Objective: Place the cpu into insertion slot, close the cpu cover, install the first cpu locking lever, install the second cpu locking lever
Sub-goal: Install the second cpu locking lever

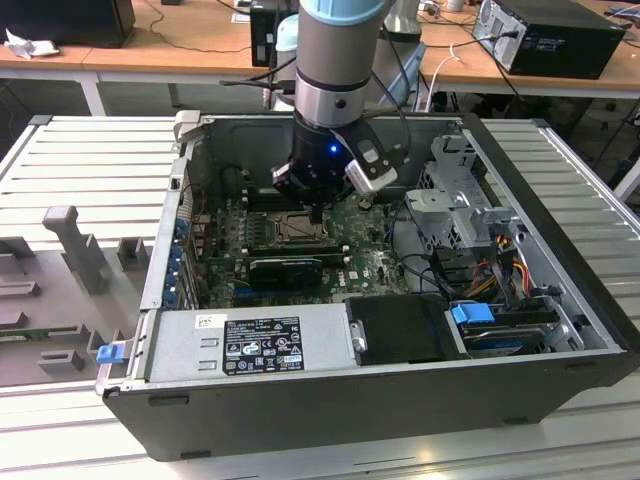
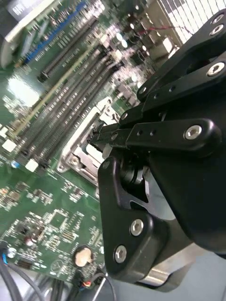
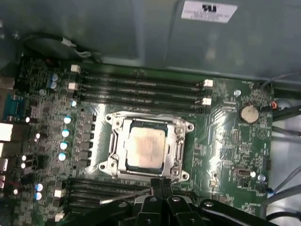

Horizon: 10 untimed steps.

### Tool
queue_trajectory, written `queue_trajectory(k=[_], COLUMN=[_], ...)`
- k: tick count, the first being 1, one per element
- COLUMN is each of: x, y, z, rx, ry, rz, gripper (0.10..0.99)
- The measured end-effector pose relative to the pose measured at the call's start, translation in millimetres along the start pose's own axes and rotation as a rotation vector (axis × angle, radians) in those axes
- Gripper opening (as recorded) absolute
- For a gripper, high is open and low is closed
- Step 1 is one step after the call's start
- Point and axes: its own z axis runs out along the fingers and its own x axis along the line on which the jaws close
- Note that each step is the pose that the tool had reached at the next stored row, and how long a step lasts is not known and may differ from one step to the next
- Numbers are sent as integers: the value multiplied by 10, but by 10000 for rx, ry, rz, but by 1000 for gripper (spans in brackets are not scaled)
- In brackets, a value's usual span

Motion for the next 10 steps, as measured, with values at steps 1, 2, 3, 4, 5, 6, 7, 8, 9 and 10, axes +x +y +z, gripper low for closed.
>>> queue_trajectory(k=[1,2,3,4,5,6,7,8,9,10], x=[10,19,23,31,37,47,75,91,109,123], y=[-16,-38,-52,-82,-104,-136,-150,-155,-160,-164], z=[0,0,0,-3,-5,-7,-8,-8,-5,-2], rx=[0,0,0,0,1,0,-12,-70,-177,-263], ry=[0,0,0,0,0,2,3,-2,-11,-17], rz=[2,-1,-1,0,-4,-20,-51,-69,-92,-119], gripper=[106,106,106,106,106,106,106,106,106,106])
